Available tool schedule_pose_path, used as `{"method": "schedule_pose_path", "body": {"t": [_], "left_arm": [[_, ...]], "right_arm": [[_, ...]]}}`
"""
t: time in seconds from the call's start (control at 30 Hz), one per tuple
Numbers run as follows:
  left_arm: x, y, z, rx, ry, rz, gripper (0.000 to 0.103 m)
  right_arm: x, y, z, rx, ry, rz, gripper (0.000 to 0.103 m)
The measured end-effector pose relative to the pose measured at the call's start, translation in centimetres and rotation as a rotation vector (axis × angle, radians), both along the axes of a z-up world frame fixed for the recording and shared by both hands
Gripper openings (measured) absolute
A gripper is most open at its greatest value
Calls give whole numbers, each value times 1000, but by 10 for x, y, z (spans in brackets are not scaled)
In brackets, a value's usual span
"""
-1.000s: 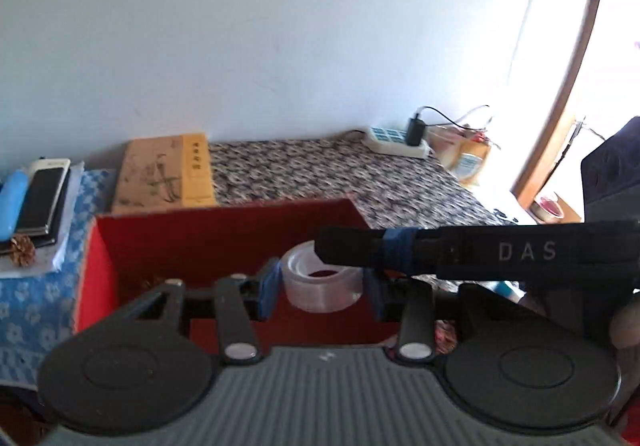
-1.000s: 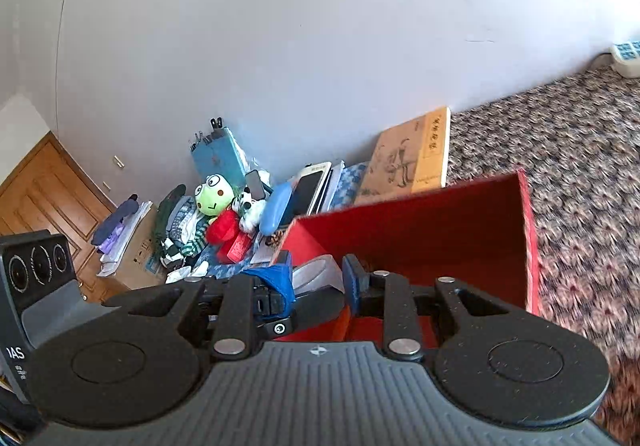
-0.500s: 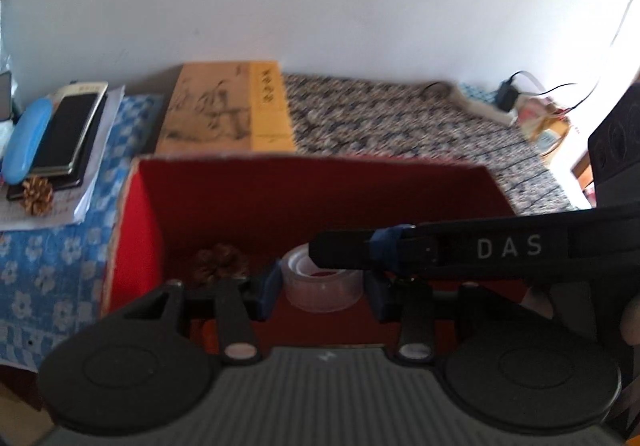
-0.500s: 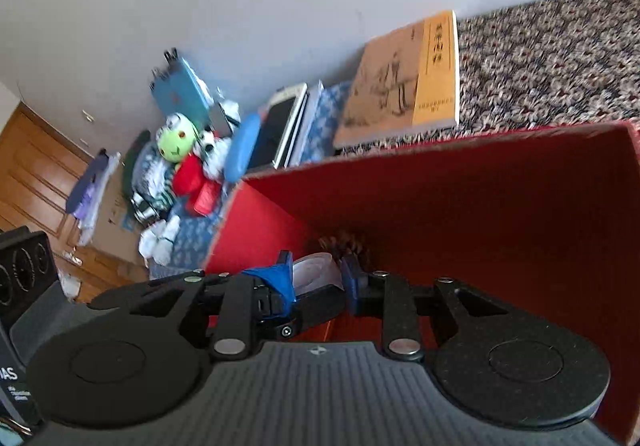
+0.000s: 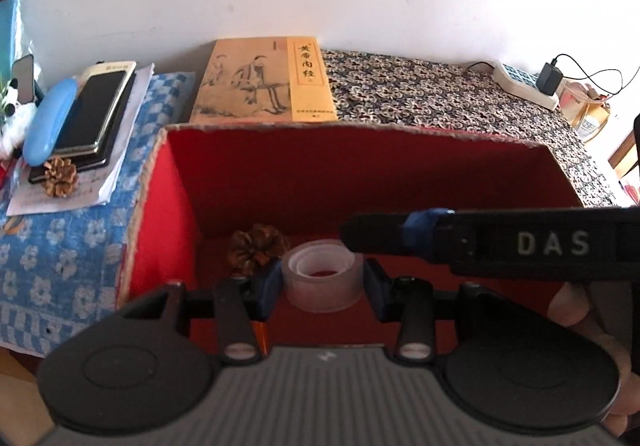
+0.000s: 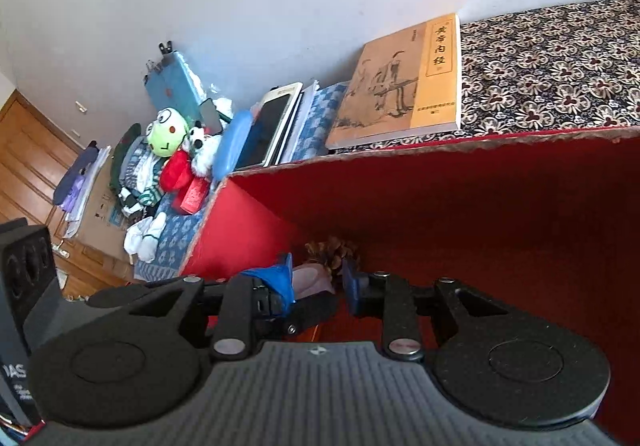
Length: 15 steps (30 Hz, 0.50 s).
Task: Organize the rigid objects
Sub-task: 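Carry the tape roll over the red box and lower it inside, then open the right gripper to release the tape roll in the box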
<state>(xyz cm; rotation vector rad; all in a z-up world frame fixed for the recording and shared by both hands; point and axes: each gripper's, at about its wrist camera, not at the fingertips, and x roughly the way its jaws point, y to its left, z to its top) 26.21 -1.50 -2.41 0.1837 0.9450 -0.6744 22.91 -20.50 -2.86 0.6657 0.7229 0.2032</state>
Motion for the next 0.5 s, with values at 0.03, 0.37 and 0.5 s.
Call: {"method": "schedule_pose_path", "body": {"t": [0.03,0.37,0.5], "left_arm": [[0,-1,0,13,-2,1,43],[1,-7,-2,54,0,-21,52],[3,-8,-2,55,17,-21,57]], "right_arm": [[0,0,0,-1,-1,-4,12],[-1,-4,-2,-7,6,-61,13],[-1,-5,-2,-3,-1,-67,13]]}}
